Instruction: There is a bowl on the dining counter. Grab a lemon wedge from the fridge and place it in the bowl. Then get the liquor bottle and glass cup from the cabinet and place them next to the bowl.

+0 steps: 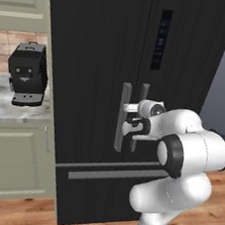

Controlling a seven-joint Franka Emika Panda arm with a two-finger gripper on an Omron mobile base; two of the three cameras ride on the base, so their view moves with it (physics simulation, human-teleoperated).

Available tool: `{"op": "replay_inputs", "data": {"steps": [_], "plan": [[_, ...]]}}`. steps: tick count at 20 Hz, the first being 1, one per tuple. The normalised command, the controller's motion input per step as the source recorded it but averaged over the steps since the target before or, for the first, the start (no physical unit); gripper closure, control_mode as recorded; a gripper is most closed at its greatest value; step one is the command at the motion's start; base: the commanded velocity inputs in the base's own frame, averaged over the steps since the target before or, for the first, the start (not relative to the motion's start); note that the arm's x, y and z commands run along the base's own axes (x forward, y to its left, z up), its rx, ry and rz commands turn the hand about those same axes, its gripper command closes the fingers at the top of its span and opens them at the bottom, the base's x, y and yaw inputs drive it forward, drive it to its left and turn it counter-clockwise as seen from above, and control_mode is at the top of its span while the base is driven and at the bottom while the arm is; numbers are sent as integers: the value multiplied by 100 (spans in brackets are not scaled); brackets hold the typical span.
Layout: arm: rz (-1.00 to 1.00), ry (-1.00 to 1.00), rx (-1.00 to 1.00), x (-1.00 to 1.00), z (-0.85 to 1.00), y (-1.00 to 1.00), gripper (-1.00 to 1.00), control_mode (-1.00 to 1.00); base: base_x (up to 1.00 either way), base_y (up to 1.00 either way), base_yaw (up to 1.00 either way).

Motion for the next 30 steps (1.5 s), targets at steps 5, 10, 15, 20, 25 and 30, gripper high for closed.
{"op": "replay_inputs", "data": {"steps": [5, 10, 15, 20, 25, 30], "plan": [[0, -1, 0, 26, -1, 0, 100, -100, 0, 0, 0], [0, 0, 0, 1, 0, 0, 100, -100, 0, 0, 0], [0, 3, 0, -8, 5, -1, 100, -100, 0, 0, 0], [-5, 0, -1, -68, 11, -19, 100, -100, 0, 0, 0], [-6, 6, -3, -97, 10, -29, 100, -100, 0, 0, 0], [-3, 23, -5, -100, 3, -31, 100, -100, 0, 0, 0]]}}
